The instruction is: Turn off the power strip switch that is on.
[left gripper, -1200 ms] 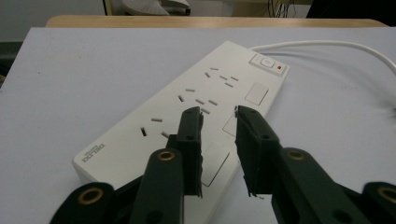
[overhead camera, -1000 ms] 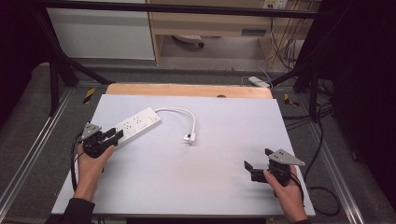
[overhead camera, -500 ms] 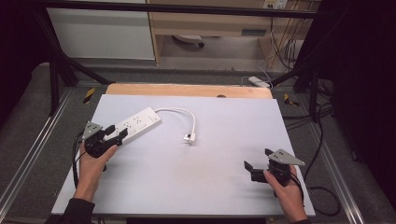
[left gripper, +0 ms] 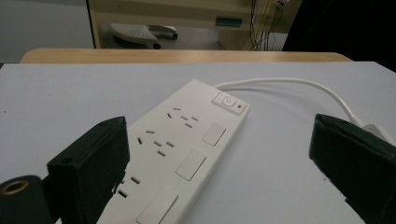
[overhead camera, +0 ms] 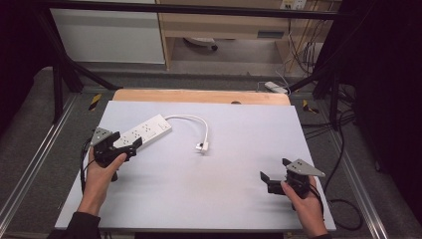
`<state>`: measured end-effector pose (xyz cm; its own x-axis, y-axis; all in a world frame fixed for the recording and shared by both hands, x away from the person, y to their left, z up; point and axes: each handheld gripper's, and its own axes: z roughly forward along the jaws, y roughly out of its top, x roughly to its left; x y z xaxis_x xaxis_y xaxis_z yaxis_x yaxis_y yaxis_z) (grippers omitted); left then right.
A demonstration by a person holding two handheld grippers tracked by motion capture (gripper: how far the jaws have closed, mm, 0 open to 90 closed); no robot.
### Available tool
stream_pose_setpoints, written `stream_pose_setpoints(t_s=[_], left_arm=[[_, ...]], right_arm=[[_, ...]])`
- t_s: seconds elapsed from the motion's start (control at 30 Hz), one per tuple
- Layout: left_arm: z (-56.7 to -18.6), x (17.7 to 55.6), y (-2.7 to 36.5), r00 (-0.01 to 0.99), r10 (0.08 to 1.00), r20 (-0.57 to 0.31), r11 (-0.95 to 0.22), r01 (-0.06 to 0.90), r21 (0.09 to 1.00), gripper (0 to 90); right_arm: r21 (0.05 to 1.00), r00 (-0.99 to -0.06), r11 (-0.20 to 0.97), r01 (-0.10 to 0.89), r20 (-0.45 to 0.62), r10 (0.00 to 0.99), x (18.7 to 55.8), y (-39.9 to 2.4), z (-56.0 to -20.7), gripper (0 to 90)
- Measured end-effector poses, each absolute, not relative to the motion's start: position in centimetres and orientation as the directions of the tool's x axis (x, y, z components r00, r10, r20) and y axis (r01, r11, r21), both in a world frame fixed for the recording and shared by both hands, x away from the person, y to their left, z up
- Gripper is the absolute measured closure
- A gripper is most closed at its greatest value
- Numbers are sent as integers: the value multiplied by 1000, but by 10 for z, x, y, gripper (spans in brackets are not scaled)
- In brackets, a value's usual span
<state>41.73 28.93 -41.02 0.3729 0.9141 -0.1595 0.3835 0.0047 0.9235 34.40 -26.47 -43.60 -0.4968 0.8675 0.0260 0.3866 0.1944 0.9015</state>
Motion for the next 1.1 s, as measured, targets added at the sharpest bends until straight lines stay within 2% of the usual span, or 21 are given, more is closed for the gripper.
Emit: stream_pose_setpoints(t_s=[0.47,0.73,0.83,1.1], left_arm=[[-381,397,286,406,897,-173,52,292,955,50],[-359,380,280,436,878,-198,80,273,959,60],[-353,372,279,450,874,-182,67,259,964,59],[-353,350,280,486,854,-187,57,270,961,63]], right_arm=[[905,-497,188,382,30,867,343,-265,-435,29],[908,-495,184,377,30,868,343,-267,-434,29],[908,-497,186,376,28,868,343,-267,-434,29],[907,-496,189,376,25,868,343,-267,-434,29]])
